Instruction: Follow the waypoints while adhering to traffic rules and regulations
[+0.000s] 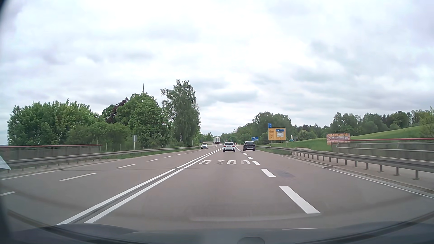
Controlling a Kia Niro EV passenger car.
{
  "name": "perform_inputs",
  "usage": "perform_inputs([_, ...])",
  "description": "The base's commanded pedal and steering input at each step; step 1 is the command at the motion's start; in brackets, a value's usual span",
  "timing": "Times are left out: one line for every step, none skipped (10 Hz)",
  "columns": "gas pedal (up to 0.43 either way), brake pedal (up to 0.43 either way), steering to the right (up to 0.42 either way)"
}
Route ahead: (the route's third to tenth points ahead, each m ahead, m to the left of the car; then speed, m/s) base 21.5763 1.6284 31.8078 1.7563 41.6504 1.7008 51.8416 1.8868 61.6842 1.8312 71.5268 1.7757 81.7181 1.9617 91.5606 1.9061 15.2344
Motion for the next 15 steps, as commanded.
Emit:
perform_inputs([0.228,0.000,0.001])
perform_inputs([0.228,0.000,0.001])
perform_inputs([0.228,0.000,0.001])
perform_inputs([0.228,0.000,0.001])
perform_inputs([0.228,0.000,0.001])
perform_inputs([0.228,0.000,0.001])
perform_inputs([0.228,0.000,0.001])
perform_inputs([0.228,0.000,0.001])
perform_inputs([0.220,0.000,0.001])
perform_inputs([0.220,0.000,0.001])
perform_inputs([0.220,0.000,0.001])
perform_inputs([0.220,0.000,0.001])
perform_inputs([0.220,0.000,0.001])
perform_inputs([0.209,0.000,0.001])
perform_inputs([0.209,0.000,0.001])
